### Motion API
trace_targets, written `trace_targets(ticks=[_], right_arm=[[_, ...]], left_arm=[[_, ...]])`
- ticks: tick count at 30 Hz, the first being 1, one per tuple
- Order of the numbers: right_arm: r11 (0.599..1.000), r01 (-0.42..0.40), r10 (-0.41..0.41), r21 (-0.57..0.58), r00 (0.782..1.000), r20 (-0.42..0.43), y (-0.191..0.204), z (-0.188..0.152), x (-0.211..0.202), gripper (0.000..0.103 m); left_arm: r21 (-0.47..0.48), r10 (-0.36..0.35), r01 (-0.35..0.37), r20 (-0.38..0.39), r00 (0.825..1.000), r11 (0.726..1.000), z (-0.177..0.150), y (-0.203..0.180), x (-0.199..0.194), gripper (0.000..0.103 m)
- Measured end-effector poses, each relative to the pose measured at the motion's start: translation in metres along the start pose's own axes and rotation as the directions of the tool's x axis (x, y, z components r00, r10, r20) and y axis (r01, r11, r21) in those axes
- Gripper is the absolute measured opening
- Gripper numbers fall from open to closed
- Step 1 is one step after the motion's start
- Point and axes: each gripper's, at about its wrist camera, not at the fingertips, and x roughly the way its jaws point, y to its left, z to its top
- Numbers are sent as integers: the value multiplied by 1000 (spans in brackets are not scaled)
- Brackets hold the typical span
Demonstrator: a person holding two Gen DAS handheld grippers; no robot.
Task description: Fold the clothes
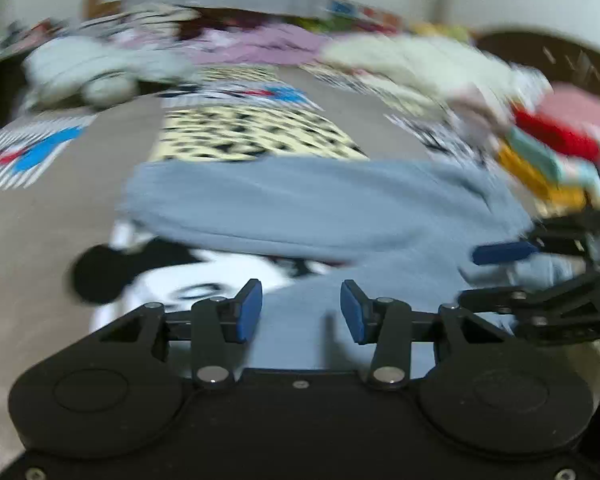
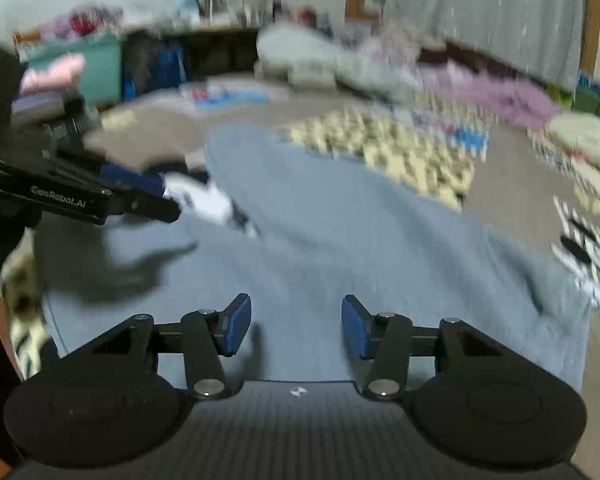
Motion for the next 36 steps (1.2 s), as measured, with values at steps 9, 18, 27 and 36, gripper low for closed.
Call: trace_targets(ticks=[9, 18, 27, 36], right_arm=[[994, -4, 0, -108, 999, -36, 29, 6, 28, 47], [981, -130, 127, -142, 991, -33, 43, -23, 0, 53], [976, 116, -132, 184, 988, 77, -88, -1, -21, 55], [902, 296, -315, 315, 949, 10, -184, -26, 8, 53]], left_arm=[[-35, 84, -86, -54, 995, 996, -29, 52, -39, 30], [-33, 63, -65, -64, 996, 997, -24, 45, -48, 39], [-157, 137, -129, 37, 990, 979, 36, 47, -10, 39], [-292, 193, -186, -5, 981, 938, 95, 72, 53, 44]])
